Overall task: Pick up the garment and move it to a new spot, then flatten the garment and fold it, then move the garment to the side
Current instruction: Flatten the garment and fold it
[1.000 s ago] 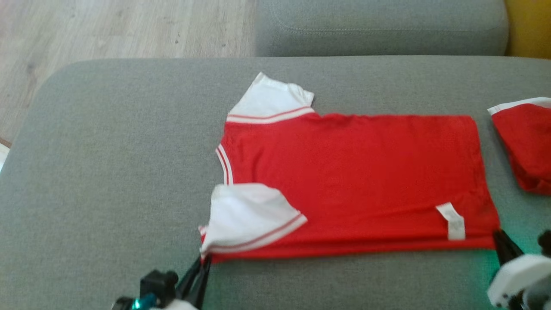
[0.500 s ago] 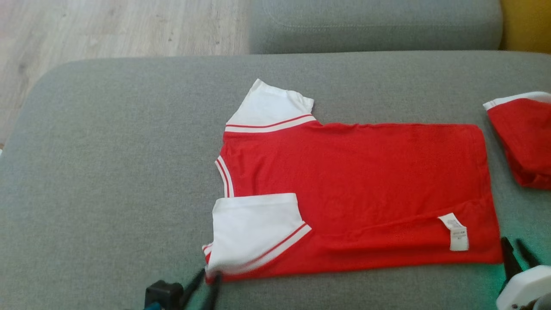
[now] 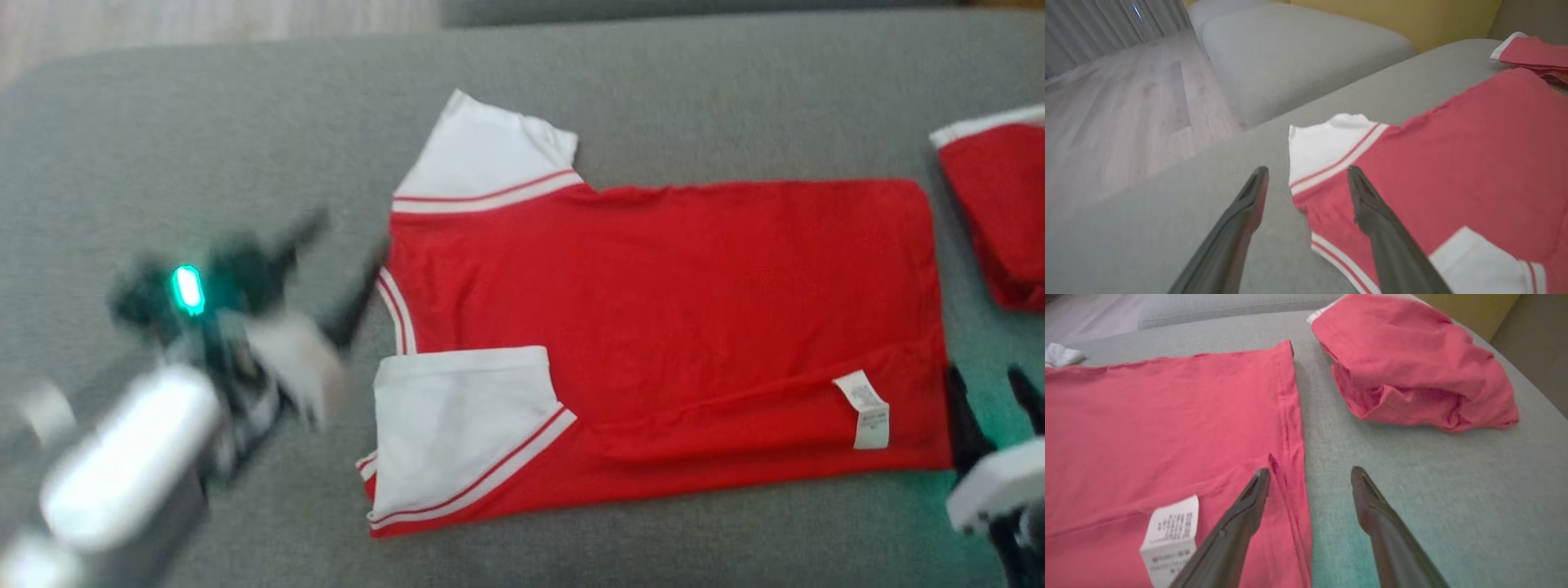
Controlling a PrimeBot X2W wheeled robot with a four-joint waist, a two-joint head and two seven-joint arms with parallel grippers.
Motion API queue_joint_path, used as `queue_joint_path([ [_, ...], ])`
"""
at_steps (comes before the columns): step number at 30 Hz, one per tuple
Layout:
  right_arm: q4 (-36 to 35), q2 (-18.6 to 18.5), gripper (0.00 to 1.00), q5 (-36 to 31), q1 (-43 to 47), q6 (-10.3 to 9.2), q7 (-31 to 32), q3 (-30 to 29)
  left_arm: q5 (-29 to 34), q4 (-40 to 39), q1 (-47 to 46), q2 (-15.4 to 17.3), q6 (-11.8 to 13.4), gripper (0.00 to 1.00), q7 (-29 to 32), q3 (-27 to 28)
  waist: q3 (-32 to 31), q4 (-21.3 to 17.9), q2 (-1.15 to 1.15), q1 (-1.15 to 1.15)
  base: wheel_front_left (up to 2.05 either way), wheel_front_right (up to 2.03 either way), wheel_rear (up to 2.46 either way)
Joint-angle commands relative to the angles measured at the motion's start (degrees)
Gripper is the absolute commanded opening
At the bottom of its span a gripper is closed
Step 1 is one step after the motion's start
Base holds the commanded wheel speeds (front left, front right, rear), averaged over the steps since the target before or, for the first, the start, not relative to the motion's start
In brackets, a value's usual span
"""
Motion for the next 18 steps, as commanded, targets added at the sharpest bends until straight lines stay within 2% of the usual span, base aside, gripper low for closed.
queue_joint_path([
  [1, -3.2, -1.1, 1.00, -0.4, -2.9, 0.37, 0.2, 1.3, 0.0, -1.9, -7.8, 2.3, -1.9, 1.00, 2.0, 3.5, 3.6, -2.0, 0.00, -0.01, 0.00, 0.00, 0.00],
  [5, -5.8, -1.2, 1.00, -0.6, -5.2, 0.37, 0.5, 2.5, -2.4, 2.3, -18.9, 2.3, -6.9, 1.00, 8.1, 4.3, 7.7, -4.1, 0.00, -0.01, 0.00, 0.00, 0.00],
  [8, -6.9, -1.2, 1.00, -0.8, -6.7, 0.37, 0.6, 3.5, -6.3, 6.9, -25.7, 1.4, -8.9, 1.00, 12.5, 4.7, 10.1, -5.9, 0.00, -0.01, 0.00, 0.00, 0.00],
  [12, -7.8, -0.9, 1.00, -0.8, -8.9, 0.37, 0.2, 5.1, -8.6, 14.7, -34.6, 1.1, -9.9, 1.00, 17.8, 3.1, 13.8, -8.8, 0.00, -0.01, 0.00, 0.00, 0.00],
  [18, -7.9, -0.6, 1.00, -0.7, -11.0, 0.37, -0.5, 6.3, -10.4, 22.2, -41.8, 0.4, -10.1, 1.00, 20.7, 0.4, 17.4, -11.9, 0.00, -0.01, 0.00, 0.00, 0.00],
])
